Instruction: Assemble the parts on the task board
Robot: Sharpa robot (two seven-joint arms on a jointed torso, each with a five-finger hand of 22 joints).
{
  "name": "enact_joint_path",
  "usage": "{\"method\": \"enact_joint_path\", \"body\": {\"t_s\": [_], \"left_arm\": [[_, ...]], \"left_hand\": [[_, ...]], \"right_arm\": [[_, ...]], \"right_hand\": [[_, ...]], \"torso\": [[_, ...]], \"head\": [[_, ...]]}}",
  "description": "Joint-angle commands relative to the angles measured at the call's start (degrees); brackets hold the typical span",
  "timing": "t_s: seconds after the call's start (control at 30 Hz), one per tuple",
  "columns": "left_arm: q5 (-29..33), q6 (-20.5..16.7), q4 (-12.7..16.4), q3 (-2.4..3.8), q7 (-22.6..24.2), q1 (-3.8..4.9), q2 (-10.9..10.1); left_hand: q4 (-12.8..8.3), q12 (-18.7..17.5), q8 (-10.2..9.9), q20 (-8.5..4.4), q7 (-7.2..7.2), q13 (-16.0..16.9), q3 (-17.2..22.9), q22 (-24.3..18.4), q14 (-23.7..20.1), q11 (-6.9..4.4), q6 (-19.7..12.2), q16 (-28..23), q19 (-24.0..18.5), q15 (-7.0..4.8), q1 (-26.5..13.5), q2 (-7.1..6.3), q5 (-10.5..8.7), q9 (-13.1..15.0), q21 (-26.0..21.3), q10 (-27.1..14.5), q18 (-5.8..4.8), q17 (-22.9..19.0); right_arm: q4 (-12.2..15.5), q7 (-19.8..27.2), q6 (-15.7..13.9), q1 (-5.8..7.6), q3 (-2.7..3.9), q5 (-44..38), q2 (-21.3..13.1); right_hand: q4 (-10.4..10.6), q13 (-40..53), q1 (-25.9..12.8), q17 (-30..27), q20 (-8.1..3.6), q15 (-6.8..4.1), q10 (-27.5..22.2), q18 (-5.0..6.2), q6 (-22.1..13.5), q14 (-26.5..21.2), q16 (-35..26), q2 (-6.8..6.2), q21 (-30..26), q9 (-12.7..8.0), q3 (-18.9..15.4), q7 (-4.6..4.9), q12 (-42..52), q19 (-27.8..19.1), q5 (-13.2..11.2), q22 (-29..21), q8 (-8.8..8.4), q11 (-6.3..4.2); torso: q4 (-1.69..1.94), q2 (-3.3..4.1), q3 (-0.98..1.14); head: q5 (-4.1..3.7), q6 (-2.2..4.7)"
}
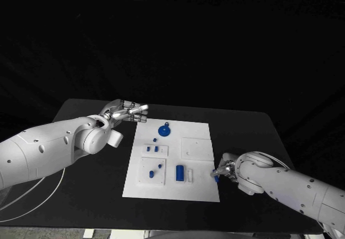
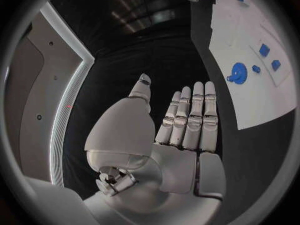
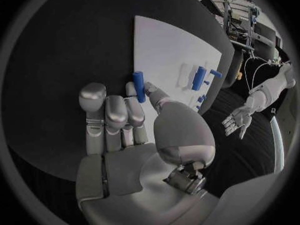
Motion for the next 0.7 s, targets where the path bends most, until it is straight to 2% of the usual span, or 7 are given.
{"method": "enact_joint_path", "body": {"t_s": [0.03,0.1,0.23,0.4,0.5,0.7], "left_arm": [[-0.82,0.14,0.16,0.03,0.51,0.02,0.03],[-0.87,0.0,0.15,0.03,0.6,0.02,0.03],[-0.91,-0.03,0.1,0.03,0.58,0.02,0.06],[-0.92,0.01,0.02,0.02,0.55,0.02,0.18],[-0.92,0.14,0.01,0.02,0.48,0.02,0.28],[-0.84,0.26,-0.1,0.02,0.4,0.02,0.51]], "left_hand": [[-0.36,-0.09,0.08,-0.05,-0.15,0.07,0.08,0.07,0.04,-0.13,0.13,-0.09,-0.4,0.08,0.02,0.48,-0.13,0.04,0.2,0.03,0.19,0.1],[-0.36,-0.09,0.08,-0.05,-0.15,0.07,0.08,0.07,0.04,-0.13,0.13,-0.09,-0.4,0.08,0.02,0.48,-0.13,0.04,0.2,0.03,0.19,0.1],[-0.49,-0.09,0.06,-0.07,-0.14,0.07,0.07,0.08,0.07,-0.15,0.12,-0.11,-0.39,0.07,0.17,0.58,-0.23,0.04,0.23,0.08,0.18,0.09],[-0.48,-0.09,0.07,-0.07,-0.15,0.07,-0.01,0.07,0.06,-0.15,0.13,-0.1,-0.41,0.07,0.12,0.67,-0.21,0.04,0.24,0.08,0.17,0.09],[-0.55,-0.08,0.06,-0.07,-0.14,0.07,-0.04,0.07,0.06,-0.14,0.11,-0.1,-0.42,0.07,0.18,0.68,-0.18,0.04,0.25,0.06,0.17,0.09],[-0.55,-0.09,0.04,-0.06,-0.12,0.07,-0.21,0.06,0.02,-0.12,0.06,-0.11,-0.43,0.08,0.09,0.7,-0.28,0.03,0.26,0.03,0.17,0.08]], "right_arm": [[0.73,-0.43,-2.29,-0.51,-0.17,2.78,-0.83],[1.75,-0.82,-2.73,-0.5,0.46,3.45,-1.56],[4.25,-1.69,-3.22,-0.47,2.17,4.46,-2.97],[6.82,-2.37,-3.13,-0.28,3.51,6.68,-3.77],[8.29,-2.75,-2.67,-0.1,3.91,8.49,-3.65],[9.79,-3.4,-1.65,0.05,4.19,10.88,-2.24]], "right_hand": [[-9.17,0.16,-0.24,-0.09,0.08,-0.35,-0.04,0.4,0.55,-0.01,-0.26,-0.1,0.16,-4.61,9.49,-0.04,-0.29,3.18,-0.49,2.91,0.44,-0.32],[-9.15,0.11,-0.25,-0.13,0.07,-0.36,0.01,0.39,0.73,-0.02,-0.27,-0.22,0.09,-4.57,9.58,-0.08,-0.3,3.19,-0.73,2.91,0.42,-0.35],[-9.17,-0.01,-0.23,-0.19,0.08,-0.35,0.02,0.33,0.96,-0.01,-0.29,-0.37,0.23,-4.52,9.68,-0.16,-0.42,3.18,-1.18,2.99,0.43,-0.4],[-9.18,-0.1,0.14,-0.31,0.11,-0.32,0.06,0.28,1.1,-0.03,-0.38,-0.44,0.19,-4.53,9.82,-0.17,-0.51,3.15,-2.45,3.04,0.41,-0.41],[-9.09,-0.2,0.18,-0.36,0.12,-0.31,0.05,0.25,1.12,-0.04,-0.41,-0.39,0.1,-4.57,9.78,-0.19,-0.62,3.13,-2.84,3.06,0.41,-0.41],[-9.06,-0.35,0.3,-0.47,0.06,-0.37,-0.16,0.29,1.13,-0.11,-0.56,-0.29,-0.38,-4.61,9.67,-0.19,-0.92,3.09,-2.92,2.99,0.42,-0.51]], "torso": [[-0.03,-0.04,0.02],[0.0,-0.03,0.0],[-0.02,-0.01,-0.03],[-0.02,-0.01,-0.02],[0.13,0.04,0.0],[0.17,0.0,-0.06]], "head": [[0.18,-0.05],[0.22,-0.02],[0.31,0.05],[0.28,0.03],[0.26,-0.07],[0.15,-0.2]]}}
